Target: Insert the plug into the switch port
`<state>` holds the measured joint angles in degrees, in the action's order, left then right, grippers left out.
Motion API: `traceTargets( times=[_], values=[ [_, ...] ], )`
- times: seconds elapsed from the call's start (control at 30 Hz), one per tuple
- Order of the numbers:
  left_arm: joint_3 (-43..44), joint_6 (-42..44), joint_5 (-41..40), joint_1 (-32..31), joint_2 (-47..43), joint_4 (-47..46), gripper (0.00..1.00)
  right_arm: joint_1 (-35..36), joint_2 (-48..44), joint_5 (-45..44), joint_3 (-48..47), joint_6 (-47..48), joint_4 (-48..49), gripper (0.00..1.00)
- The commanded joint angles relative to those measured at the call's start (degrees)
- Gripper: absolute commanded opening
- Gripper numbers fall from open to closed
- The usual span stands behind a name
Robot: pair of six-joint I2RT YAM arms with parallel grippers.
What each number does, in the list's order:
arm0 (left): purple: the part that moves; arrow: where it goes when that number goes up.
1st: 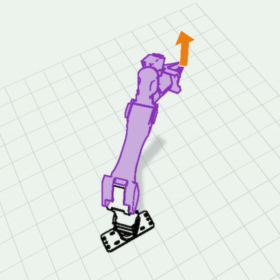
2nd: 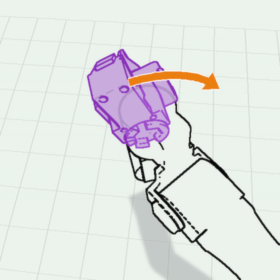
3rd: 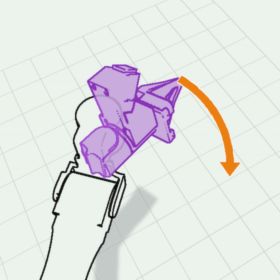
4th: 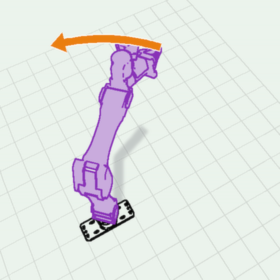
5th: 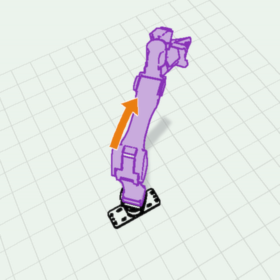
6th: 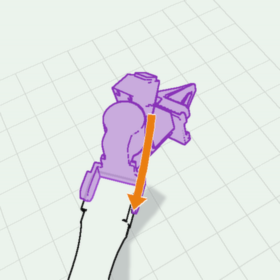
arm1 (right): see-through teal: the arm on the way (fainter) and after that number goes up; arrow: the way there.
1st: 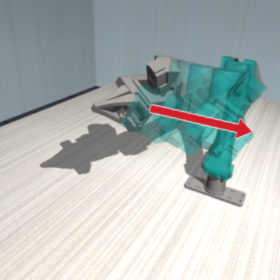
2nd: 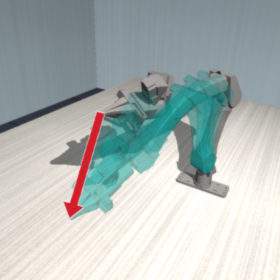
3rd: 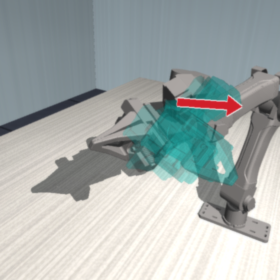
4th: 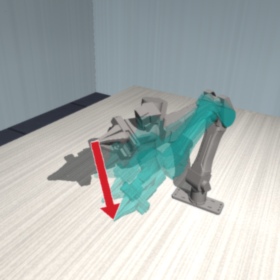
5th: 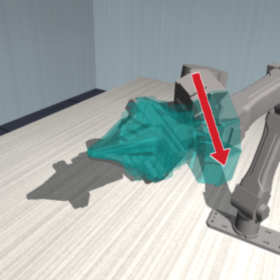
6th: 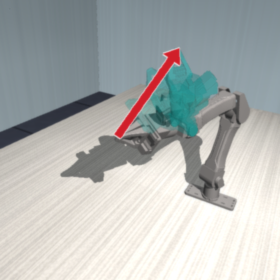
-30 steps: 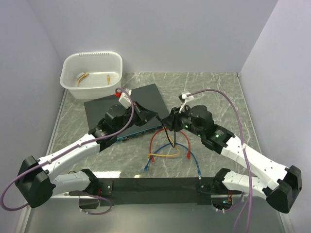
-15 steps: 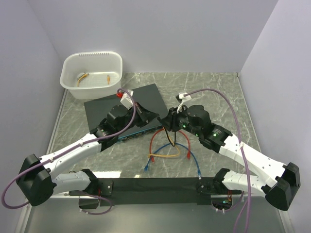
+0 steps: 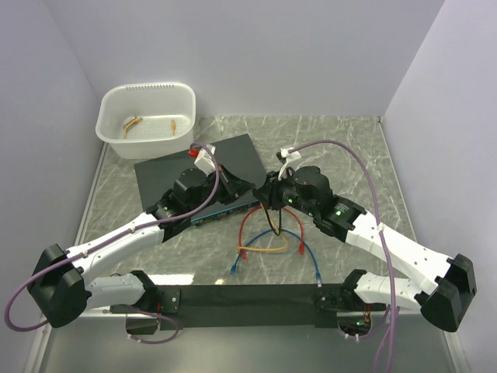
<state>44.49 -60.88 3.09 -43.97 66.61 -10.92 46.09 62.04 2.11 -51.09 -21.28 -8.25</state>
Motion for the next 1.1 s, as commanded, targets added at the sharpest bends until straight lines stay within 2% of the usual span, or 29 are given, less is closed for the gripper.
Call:
traceTargets(
  times=[0.0,0.43,1.07],
  values=[
    [2.0,1.03,-0.9,-0.24,-0.16,-1.48,0.01,0.67,0.18,-1.4,-2.7,0.62,0.6,0.32],
    [1.83,0.77,-1.51,-0.24,-0.6,-1.48,0.0,0.93,0.36,-0.88,-2.0,-0.17,1.13,0.22],
    [1.56,0.77,-2.21,-0.24,-1.22,-1.21,0.01,1.2,1.15,-2.02,-2.43,-0.26,0.17,0.25]
  ],
)
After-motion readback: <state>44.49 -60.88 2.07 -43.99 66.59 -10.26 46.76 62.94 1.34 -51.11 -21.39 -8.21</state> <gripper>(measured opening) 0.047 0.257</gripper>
